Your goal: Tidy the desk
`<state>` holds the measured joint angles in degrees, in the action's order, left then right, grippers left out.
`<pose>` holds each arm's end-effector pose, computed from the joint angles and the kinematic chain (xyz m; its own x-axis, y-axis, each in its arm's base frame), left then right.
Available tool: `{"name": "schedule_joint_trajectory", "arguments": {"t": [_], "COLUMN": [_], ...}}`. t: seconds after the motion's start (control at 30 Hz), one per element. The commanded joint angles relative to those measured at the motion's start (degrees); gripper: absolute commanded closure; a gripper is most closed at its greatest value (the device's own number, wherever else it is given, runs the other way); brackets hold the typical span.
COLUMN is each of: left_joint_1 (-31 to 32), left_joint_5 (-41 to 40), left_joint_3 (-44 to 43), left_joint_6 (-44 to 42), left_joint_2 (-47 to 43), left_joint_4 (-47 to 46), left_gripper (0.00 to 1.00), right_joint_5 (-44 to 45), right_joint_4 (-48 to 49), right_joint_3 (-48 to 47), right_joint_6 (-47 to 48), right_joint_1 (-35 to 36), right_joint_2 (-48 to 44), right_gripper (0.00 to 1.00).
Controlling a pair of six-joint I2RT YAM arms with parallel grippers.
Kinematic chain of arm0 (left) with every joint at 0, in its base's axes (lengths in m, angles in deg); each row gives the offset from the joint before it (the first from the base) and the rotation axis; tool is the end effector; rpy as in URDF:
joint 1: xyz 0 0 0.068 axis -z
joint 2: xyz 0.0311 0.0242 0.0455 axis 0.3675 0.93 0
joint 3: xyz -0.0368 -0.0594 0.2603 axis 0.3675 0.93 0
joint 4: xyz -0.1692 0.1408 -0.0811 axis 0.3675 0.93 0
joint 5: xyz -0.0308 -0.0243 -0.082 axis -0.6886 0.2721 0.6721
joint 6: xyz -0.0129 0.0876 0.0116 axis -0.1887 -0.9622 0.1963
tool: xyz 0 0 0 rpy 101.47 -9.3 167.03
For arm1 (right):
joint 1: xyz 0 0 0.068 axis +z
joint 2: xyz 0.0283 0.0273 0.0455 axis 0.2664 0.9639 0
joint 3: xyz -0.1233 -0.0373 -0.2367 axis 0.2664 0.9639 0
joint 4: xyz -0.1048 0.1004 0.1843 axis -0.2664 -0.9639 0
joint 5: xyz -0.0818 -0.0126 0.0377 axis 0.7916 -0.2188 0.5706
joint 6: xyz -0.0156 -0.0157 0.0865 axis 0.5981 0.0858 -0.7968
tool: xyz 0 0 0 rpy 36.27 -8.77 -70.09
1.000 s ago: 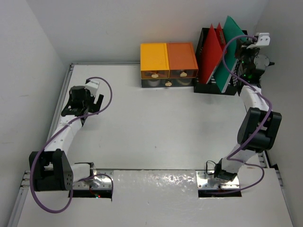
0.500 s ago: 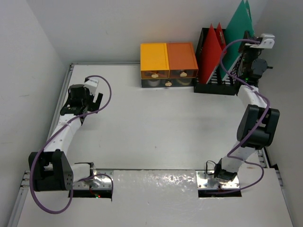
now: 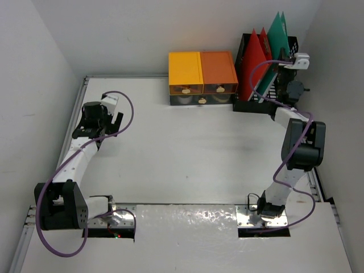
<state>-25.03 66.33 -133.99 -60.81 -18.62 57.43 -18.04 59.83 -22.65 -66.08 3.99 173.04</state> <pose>0.2688 0.0278 0.2400 -0.6152 0.4131 -0.6714 0.1175 0.8902 0.4401 0.4210 -0.0797 0.3509 0.5673 0.0601 -0.8213 0.0442 0.9937 0.1033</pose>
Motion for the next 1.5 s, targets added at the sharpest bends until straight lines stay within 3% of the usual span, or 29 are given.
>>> {"name": "schedule_joint_trajectory", "arguments": {"t": [0.0, 0.17, 0.67, 0.87, 0.9, 1.0, 1.1, 1.27, 1.43, 1.47], "left_joint_1": [-0.75, -0.67, -0.75, -0.75, -0.75, -0.75, -0.84, -0.75, -0.75, -0.75], "left_joint_5": [-0.41, 0.21, 0.12, 0.38, 0.65, 1.17, 1.53, 2.4, 4.86, 5.56], "left_joint_3": [-0.88, -0.44, -0.87, -0.26, -0.35, -0.52, -0.61, -0.08, 0.88, 0.88], "left_joint_6": [-0.75, -0.83, -1.1, -1.19, -1.19, -1.19, -1.19, -1.27, -0.84, -0.92], "left_joint_2": [-1.51, -1.43, -0.72, -0.9, -0.81, -0.37, -0.37, -1.51, -3.53, -3.8], "left_joint_4": [-1.53, -2.24, -1.8, -1.89, -1.97, -1.88, -1.53, -0.48, 0.84, 1.62], "left_gripper": [0.0, 0.0, 0.0, 0.0, 0.0, 0.0, 0.0, 0.0, 0.0, 0.01], "right_joint_5": [1.22, 1.48, 9.31, 9.74, 10.09, 11.06, 10.89, 14.57, 23.53, 27.37], "right_joint_4": [6.32, 6.58, 5.18, 6.41, 6.76, 5.8, 3.52, -1.93, -21.5, -31.02], "right_joint_3": [3.53, 5.4, -2.43, 3.79, 4.68, 7.15, 8.99, 12.51, 16.37, 16.81], "right_joint_6": [3.49, 5.6, 8.24, 8.86, 8.94, 9.38, 9.47, 10.36, 0.44, -4.89], "right_joint_1": [0.04, 0.13, 1.71, 2.41, 2.32, 2.41, 2.41, 2.24, 2.24, 2.15], "right_joint_2": [0.89, 1.41, 5.02, 3.53, 2.83, 1.6, -1.65, -11.13, -23.52, -27.81], "right_gripper": [1.0, 1.0, 1.0, 1.0, 0.97, 0.66, 0.47, 0.3, 0.08, 0.05]}}
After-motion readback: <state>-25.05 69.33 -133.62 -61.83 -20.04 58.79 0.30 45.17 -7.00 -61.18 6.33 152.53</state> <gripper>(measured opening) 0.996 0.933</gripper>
